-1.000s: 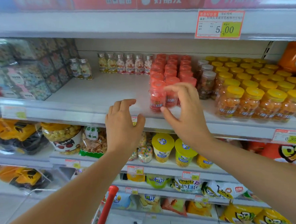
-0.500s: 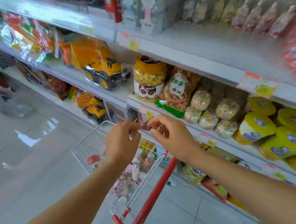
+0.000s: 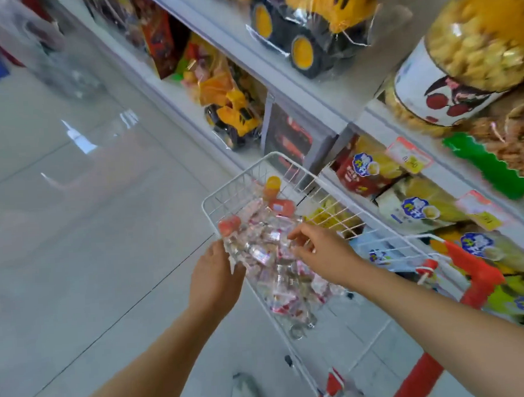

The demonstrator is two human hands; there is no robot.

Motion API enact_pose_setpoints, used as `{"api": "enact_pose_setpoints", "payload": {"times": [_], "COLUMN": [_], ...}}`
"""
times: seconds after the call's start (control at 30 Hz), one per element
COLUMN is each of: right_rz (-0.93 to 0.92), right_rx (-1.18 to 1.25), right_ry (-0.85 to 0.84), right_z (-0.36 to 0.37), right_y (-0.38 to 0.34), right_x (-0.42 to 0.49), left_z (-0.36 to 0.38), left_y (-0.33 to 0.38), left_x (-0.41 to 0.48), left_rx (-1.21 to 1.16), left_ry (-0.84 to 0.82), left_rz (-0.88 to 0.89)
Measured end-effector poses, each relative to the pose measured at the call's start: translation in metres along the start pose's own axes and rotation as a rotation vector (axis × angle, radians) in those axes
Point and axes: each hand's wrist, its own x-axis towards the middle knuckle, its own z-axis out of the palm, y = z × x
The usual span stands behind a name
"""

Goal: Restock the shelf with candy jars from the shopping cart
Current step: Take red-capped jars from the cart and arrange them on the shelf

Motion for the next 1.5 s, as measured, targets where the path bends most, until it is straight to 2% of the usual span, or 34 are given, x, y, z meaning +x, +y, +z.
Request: {"api": "enact_pose_setpoints", "payload": {"times": [0.23,0.33,0.43,0.7,0.9,1.1,1.3,1.5], "right_rz": [-0.015,-0.093,-0.189,-0.439,-0.576,-0.714,-0.79,-0.704], "right_rx": [-0.108,-0.14,-0.229,-0.531,-0.724,-0.737,-0.827,-0.668], "right_ry": [-0.15,-0.221,-0.273,-0.419,-0.331,-0.225,-0.237,-0.28], "right_z": [0.045,0.061,0.073,0.105,0.124,0.132,0.136,0.124], "right_y": [0.006,0.001,-0.006,0.001,0.007,0.008,0.016,0.035], "right_x": [0.076,0.108,0.136,0.187,0.202,0.201,0.204,0.203], "left_z": [0.023,0.033,0.05,0.068,0.071,0.075,0.077,0.075], "left_y": [-0.024,-0.032,-0.037,-0.026,-0.025,-0.027,-0.027,-0.026], "left_x": [0.026,0.032,0.037,0.036,0.036,0.038,0.037,0.037], "left_rx": [-0.229,-0.392,-0.452,-0.35,-0.249,-0.179,-0.17,-0.153], "left_ry": [0.069,0.134,0.165,0.297,0.353,0.34,0.345,0.318], "left_rz": [-0.066,-0.076,-0.068,-0.091,-0.1,-0.089,-0.098,-0.115]}}
